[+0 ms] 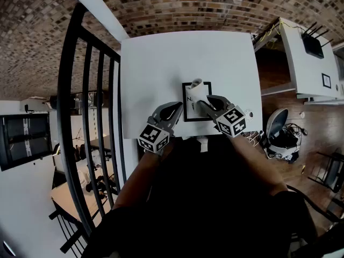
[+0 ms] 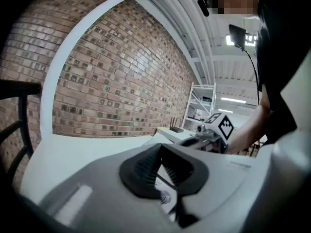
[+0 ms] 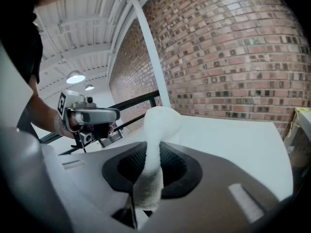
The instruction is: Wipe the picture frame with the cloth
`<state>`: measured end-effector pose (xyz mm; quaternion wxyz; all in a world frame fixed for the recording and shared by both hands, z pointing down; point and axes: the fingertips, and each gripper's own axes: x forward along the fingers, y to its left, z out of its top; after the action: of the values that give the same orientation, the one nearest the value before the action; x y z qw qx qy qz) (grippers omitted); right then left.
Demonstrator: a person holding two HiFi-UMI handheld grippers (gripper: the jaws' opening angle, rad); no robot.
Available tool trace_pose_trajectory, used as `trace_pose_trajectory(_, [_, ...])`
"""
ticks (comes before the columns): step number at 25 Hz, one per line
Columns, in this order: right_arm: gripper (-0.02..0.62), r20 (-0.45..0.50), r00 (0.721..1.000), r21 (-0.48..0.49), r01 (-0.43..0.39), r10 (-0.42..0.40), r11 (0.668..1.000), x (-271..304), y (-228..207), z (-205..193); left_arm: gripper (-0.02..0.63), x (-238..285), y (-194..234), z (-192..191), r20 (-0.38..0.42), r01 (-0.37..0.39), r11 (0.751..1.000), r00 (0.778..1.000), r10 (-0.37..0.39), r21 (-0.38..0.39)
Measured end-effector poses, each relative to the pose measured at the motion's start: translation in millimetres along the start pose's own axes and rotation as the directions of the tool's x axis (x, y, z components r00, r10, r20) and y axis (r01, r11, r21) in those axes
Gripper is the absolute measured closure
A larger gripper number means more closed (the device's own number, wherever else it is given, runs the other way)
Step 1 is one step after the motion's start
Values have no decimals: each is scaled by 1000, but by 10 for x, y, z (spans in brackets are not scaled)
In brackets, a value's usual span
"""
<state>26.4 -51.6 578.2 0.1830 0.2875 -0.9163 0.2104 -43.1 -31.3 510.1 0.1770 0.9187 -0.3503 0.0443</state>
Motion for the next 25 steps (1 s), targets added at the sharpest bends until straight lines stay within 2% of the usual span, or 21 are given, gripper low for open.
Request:
trace_pose_trajectory(6, [520,-77,997,99,17,-9,995,430,-183,-117,606,19,33,-59,-20,-10,1000,1000,10,-4])
trace_pose_trajectory(10, [518,-159,987,38,32,-26,999,637,-271,-219,606,33,48,-122,-36,-8,1000,999,7,-16])
trace_pose_trajectory(14, [518,-288,956,-69,32,-51,997,805,-441,-423,606,28,74,-159,-48,-14,1000,999,13,-27])
trace_pose_trajectory(16, [518,-331,942,-92,25,-54,995,886,-522,-492,606,33,84,-174,-50,-15,999,999,13,-29])
trace_pose_trajectory(20, [518,-379,924,-80,16,-45,997,970,-554,-462,606,37,95,-215,-53,-13,999,999,12,-36])
trace_pose_trajectory(25, [518,-467,884,-64,-18,-14,998,1010,-435,-692,606,37,138,-244,-55,-27,999,998,25,-41])
